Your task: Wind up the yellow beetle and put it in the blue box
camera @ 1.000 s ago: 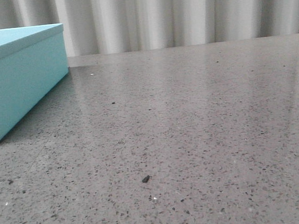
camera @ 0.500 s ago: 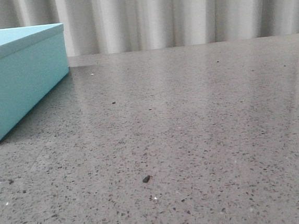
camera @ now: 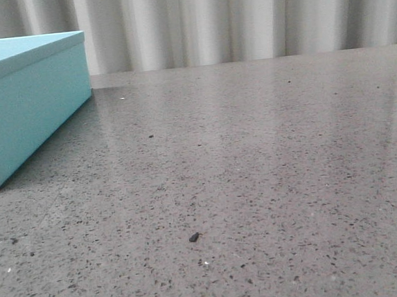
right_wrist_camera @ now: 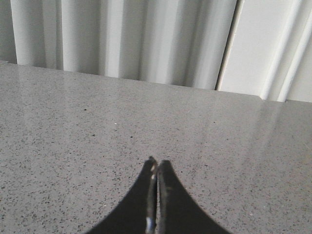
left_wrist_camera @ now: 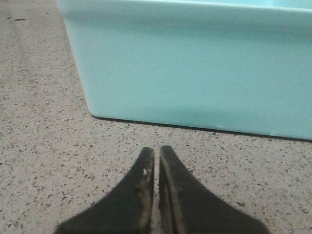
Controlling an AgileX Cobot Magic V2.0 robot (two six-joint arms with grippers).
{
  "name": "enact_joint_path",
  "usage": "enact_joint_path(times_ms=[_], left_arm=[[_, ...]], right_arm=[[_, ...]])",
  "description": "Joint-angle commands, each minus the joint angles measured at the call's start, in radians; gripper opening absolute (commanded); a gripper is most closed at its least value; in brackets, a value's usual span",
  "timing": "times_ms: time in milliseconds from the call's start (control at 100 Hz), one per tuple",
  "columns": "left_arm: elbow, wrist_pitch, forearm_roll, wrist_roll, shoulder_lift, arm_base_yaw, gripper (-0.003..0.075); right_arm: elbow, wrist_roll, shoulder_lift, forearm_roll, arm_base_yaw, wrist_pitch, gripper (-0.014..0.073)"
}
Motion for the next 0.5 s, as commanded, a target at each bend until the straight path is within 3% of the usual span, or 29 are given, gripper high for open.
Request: enact_joint_path(times_ms=[0, 220, 490], left_arm=[[0.026, -0.045, 0.0, -0.008, -0.033, 0.004, -0.0021], [0.026, -0.045, 0.0, -0.008, -0.033, 0.004, -0.0021], [0.026, -0.045, 0.0, -0.008, -0.033, 0.004, -0.0021]], right_arm=[[-0.028, -0.008, 0.006, 0.0, -0.001, -0.076, -0.0064], [-0.02, -0.008, -0.045, -0.007, -0.008, -0.087, -0.0064], [0.163, 0.027, -0.08, -0.002, -0.008, -0.3, -0.0064]])
